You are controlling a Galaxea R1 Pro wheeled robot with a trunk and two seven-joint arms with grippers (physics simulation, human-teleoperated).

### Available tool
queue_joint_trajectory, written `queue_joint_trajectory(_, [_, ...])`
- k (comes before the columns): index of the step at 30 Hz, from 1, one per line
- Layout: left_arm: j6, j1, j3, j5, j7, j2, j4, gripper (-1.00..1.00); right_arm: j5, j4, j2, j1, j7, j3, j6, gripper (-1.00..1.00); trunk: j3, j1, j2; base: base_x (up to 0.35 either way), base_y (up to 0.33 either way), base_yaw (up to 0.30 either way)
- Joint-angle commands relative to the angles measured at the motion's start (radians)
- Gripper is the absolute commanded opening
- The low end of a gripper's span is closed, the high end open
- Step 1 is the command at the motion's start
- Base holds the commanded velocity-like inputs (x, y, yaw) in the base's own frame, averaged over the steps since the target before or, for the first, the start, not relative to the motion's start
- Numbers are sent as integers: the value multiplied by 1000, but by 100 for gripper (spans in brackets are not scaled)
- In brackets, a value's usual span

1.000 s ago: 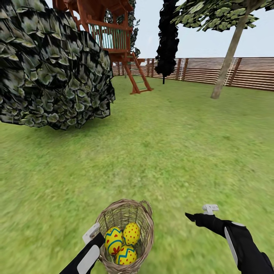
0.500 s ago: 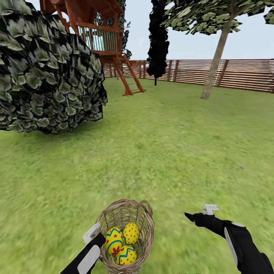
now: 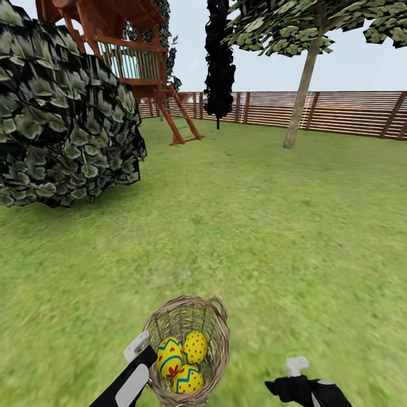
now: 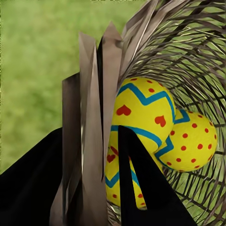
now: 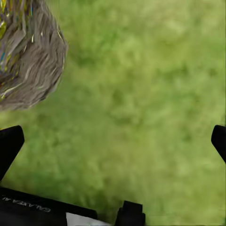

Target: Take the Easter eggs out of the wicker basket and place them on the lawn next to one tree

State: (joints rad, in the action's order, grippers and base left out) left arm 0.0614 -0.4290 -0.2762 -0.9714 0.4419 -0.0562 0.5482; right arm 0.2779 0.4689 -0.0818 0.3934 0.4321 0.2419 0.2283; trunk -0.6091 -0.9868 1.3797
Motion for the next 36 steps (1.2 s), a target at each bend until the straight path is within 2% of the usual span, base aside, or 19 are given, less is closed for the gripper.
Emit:
queue_joint_trajectory(1, [6,-1,-8,-9,5,0,1,-100,11,-67,5,1,8,-10,-10,100,2,4,-7,0,0,0])
queue_joint_trajectory(3, [6,-1,-9,-9,5,-1,1,-100,13,-128,6,1,7,-17,-66,100,9,12,-21,0,0,0])
queue_joint_trajectory(7, [6,-1,-9,-9,6,-2,1,-100,15,-150,7,1,-1,-21,-88,100,21,27,-49,0,0,0])
queue_joint_trajectory(8, [6,-1,-9,-9,6,-1,1,-100,23,-164,7,1,-46,-21,-88,100,24,31,-56,0,0,0])
queue_joint_trajectory(9, [6,-1,-9,-9,6,-1,1,-100,33,-180,11,1,-152,-22,-86,100,28,35,-63,0,0,0])
queue_joint_trajectory(10, [5,-1,-9,-9,5,-1,1,-100,36,-204,23,1,-307,-22,-86,100,31,39,-70,0,0,0])
queue_joint_trajectory(11, [2,-1,-9,-9,5,-1,7,-100,36,-283,32,1,-465,-22,-91,100,34,42,-77,0,0,0])
queue_joint_trajectory(12, [2,-1,-9,-9,4,-2,8,-100,36,-310,31,1,-482,-21,-91,100,37,46,-84,0,0,0])
queue_joint_trajectory(17, [1,-1,-14,-8,4,7,6,-100,34,-420,30,0,-487,-19,-97,100,46,58,-105,0,0,0])
queue_joint_trajectory(20, [0,-1,-26,-8,4,7,3,-100,39,-500,35,-17,-487,-21,-163,100,46,58,-105,0,0,0])
queue_joint_trajectory(26, [-2,-1,-35,-9,4,4,-3,-100,42,-515,37,-112,-487,-23,-269,100,46,58,-105,0,0,0])
queue_joint_trajectory(30, [-2,0,-39,-8,4,1,-5,-100,40,-521,41,-123,-487,-22,-279,100,46,58,-105,43,0,0])
queue_joint_trajectory(33, [-2,-1,-61,-7,4,1,-8,-100,36,-520,41,-125,-488,-21,-280,100,46,58,-105,300,0,-2])
queue_joint_trajectory(36, [-2,-1,-64,-7,2,2,-8,-100,32,-519,40,-125,-487,-21,-280,100,46,58,-105,338,0,-181])
